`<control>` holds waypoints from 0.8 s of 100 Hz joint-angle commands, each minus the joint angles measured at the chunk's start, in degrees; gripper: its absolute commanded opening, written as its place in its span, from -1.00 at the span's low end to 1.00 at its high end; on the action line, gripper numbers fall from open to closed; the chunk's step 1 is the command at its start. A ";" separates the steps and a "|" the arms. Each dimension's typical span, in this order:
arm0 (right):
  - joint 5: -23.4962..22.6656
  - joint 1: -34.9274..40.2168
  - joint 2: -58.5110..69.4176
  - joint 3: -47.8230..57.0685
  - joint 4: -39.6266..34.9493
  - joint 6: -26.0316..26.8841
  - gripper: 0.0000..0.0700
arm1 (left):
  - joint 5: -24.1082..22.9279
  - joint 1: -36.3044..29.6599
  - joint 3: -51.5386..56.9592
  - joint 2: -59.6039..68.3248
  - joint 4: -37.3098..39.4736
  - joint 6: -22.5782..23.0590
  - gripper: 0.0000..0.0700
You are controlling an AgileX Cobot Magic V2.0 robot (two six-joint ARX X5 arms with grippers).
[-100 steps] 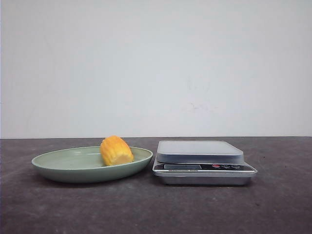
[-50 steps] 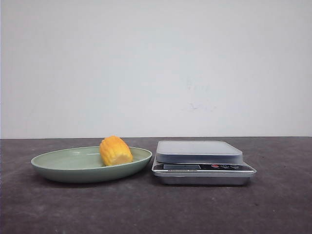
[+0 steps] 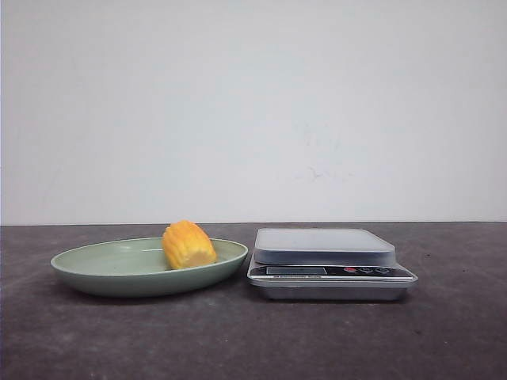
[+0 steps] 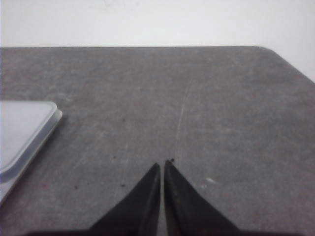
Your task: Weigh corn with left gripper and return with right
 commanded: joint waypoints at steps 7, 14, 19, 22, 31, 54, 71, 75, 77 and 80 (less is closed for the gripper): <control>-0.17 0.59 -0.22 -1.20 0.90 -0.39 -0.98 | 0.09 0.09 -1.03 -0.11 -0.42 0.70 -0.99; -0.15 0.94 -0.22 -1.22 1.20 -0.74 -0.98 | 0.09 0.09 -1.03 -0.11 -0.42 0.68 -0.99; -0.13 1.07 -0.22 -1.22 1.16 -1.05 -0.98 | 0.09 0.09 -1.03 -0.11 -0.42 0.70 -0.99; -0.13 1.09 -0.22 -1.22 1.16 -1.44 -0.98 | 0.09 0.11 -1.03 -0.11 -0.42 0.68 -0.99; 0.00 1.09 -0.22 -1.22 1.16 -2.01 -0.98 | 0.09 0.09 -1.03 -0.11 -0.42 0.70 -0.99; 0.09 1.07 -0.22 -1.22 1.95 -1.97 -0.98 | 0.09 0.09 -1.03 -0.11 -0.42 0.70 -0.99; 0.07 1.07 -0.22 -1.22 3.06 -1.97 -0.98 | 0.09 0.09 -1.03 -0.11 -0.42 0.70 -0.99; 0.07 1.07 -0.22 -1.20 3.02 -1.97 -0.98 | 0.09 0.09 -1.03 -0.11 -0.42 0.70 -0.99; 0.07 1.07 -0.22 -1.20 2.99 -1.97 -0.98 | 0.09 0.09 -1.03 -0.11 -0.42 0.70 -0.99; 0.09 1.07 -0.22 -1.22 3.02 -1.97 -0.98 | 0.09 0.09 -1.03 -0.11 -0.42 0.68 -0.99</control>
